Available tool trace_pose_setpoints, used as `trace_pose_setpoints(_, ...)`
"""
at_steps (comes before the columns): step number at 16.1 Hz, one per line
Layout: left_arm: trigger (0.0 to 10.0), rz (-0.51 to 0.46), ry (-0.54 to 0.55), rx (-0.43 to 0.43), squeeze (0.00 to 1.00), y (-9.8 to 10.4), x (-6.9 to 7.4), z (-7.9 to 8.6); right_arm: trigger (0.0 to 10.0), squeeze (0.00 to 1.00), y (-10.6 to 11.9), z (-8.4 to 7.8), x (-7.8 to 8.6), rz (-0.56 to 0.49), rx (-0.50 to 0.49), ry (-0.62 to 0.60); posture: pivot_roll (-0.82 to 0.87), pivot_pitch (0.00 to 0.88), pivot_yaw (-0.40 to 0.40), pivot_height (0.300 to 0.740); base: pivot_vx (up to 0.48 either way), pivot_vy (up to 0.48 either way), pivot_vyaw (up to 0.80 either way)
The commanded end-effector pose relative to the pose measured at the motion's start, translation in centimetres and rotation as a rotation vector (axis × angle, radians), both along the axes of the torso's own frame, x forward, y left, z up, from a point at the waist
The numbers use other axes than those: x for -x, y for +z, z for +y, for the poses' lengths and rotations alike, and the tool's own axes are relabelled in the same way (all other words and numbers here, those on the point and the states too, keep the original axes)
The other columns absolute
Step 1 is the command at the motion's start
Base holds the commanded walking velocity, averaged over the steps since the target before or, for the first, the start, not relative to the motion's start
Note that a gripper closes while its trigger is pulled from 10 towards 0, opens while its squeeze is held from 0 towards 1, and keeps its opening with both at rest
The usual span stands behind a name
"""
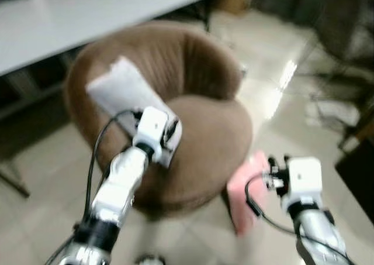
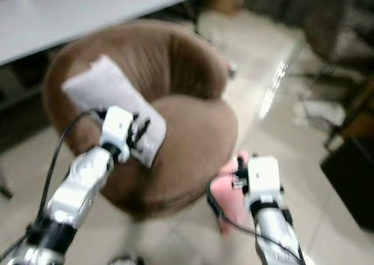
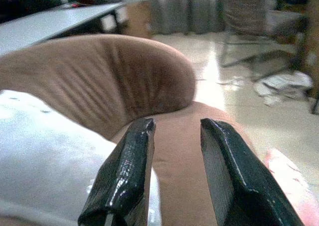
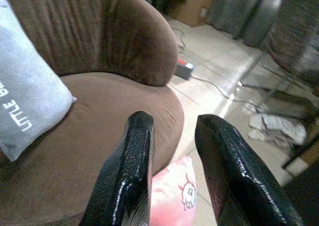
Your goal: Move the pillow to the sofa from floor
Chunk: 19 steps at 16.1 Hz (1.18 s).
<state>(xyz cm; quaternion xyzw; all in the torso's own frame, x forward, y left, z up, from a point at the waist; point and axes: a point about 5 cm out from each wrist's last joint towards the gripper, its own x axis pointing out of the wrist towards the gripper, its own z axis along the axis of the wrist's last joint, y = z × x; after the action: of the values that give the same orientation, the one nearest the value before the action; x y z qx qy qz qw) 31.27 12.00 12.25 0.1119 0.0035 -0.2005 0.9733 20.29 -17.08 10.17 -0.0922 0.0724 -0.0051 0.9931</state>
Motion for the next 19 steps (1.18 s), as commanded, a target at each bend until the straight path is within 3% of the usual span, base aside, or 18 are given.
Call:
trace_pose_setpoints(1,10.0,0.024,0.023,-0.031,0.0,-0.66,0.03,0.58,10.0,0.0,0.07,0.08,0.0,-0.001,-0.005,-0.002,-0.06,0.071,-0.002,0.74,0.0,-0.48,0.8)
trace_pose_setpoints(8,10.0,0.013,0.018,-0.048,0.0,-0.58,-0.14,0.39,10.0,0.0,-0.3,0.06,0.14,0.008,-0.011,-0.011,-0.06,0.066,0.003,0.74,0.0,-0.48,0.8)
trace_pose_setpoints(14,10.0,0.014,0.012,-0.039,0.0,-0.52,-0.16,0.18,10.0,0.0,-0.44,-0.07,0.26,0.008,-0.003,-0.012,-0.06,0.055,0.009,0.74,0.0,-0.48,0.0)
trace_pose_setpoints(19,10.0,-0.016,0.005,0.0,0.0,-0.15,0.05,0.2,10.0,0.0,-0.49,0.44,0.06,0.01,0.017,0.034,-0.06,0.045,0.009,0.74,0.0,-0.48,0.8)
